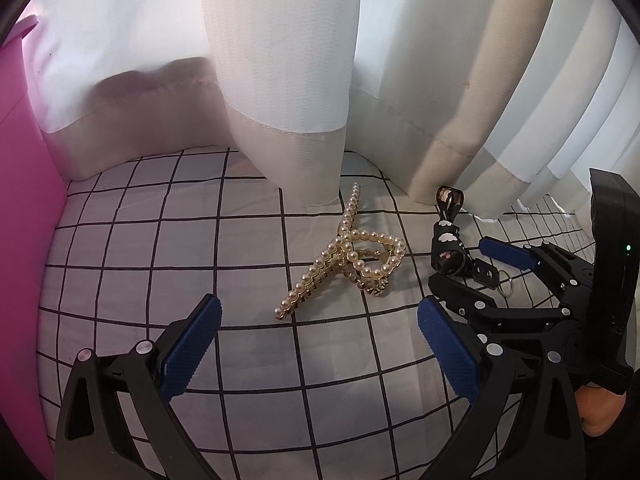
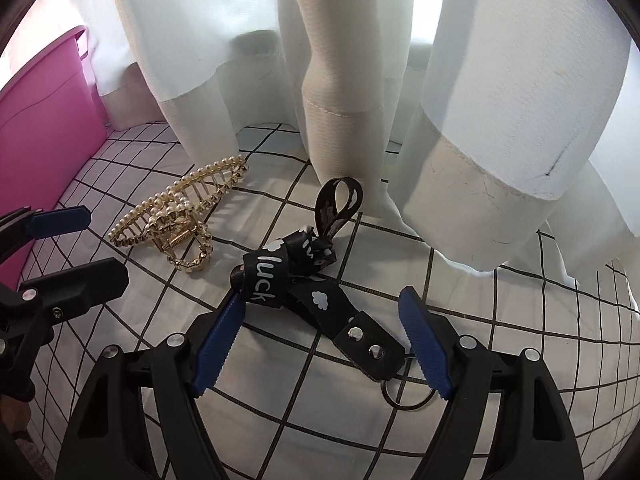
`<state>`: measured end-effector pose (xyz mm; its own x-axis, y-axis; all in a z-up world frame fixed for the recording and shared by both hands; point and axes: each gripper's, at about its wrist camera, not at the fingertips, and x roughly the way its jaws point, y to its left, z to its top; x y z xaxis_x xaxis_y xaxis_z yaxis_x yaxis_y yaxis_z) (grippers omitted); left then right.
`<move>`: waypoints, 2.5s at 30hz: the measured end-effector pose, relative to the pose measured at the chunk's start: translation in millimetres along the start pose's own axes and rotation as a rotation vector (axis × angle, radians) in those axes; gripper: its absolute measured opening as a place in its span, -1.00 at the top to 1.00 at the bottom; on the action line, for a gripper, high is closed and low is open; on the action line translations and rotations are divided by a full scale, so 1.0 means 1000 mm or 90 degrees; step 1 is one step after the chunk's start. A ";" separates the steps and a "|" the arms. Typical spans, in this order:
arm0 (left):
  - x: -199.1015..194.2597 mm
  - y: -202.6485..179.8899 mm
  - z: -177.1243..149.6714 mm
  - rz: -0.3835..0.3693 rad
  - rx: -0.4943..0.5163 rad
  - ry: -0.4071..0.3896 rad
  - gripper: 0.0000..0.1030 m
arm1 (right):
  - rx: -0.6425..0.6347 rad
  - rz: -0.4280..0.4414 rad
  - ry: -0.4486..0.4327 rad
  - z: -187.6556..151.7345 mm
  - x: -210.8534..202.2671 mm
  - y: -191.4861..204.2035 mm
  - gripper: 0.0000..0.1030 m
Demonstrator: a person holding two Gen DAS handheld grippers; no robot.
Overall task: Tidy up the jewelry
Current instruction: 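Move the left tool to the pearl claw clip while the right tool approaches the black keychain strap, then close the left tool on the pearl claw clip while the right tool grasps the black strap, then lift the claw clip with the left tool toward the tub while the right tool carries the strap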
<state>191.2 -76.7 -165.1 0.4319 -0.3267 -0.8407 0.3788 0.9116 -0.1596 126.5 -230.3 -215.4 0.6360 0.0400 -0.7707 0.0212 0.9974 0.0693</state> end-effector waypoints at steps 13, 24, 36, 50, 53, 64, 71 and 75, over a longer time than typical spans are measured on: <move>0.029 -0.013 0.011 -0.020 0.027 0.002 -0.86 | 0.035 -0.008 -0.015 0.002 -0.003 -0.023 0.40; 0.043 -0.034 0.008 0.036 0.097 -0.021 -0.27 | 0.037 -0.007 -0.017 -0.004 -0.012 -0.030 0.40; 0.022 -0.029 -0.003 0.019 0.074 -0.029 0.26 | 0.075 0.033 -0.015 -0.010 -0.020 -0.041 0.47; -0.008 -0.028 -0.038 0.026 0.054 -0.014 0.27 | 0.112 0.079 -0.020 -0.042 -0.060 -0.054 0.48; -0.012 -0.035 -0.045 0.028 0.050 -0.009 0.27 | 0.111 0.089 -0.017 -0.046 -0.067 -0.057 0.48; -0.048 -0.044 -0.060 0.036 0.008 -0.028 0.27 | 0.115 0.123 -0.008 -0.071 -0.100 -0.062 0.48; -0.086 -0.051 -0.069 0.044 -0.012 -0.066 0.27 | 0.084 0.137 -0.016 -0.083 -0.128 -0.058 0.48; -0.109 -0.058 -0.076 0.050 -0.026 -0.089 0.27 | 0.062 0.149 -0.029 -0.081 -0.144 -0.048 0.48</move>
<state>59.9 -74.6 -103.8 0.5702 -0.2827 -0.7713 0.3071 0.9442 -0.1190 -28.5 -279.2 -159.3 0.6665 0.2636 -0.6974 -0.0575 0.9508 0.3044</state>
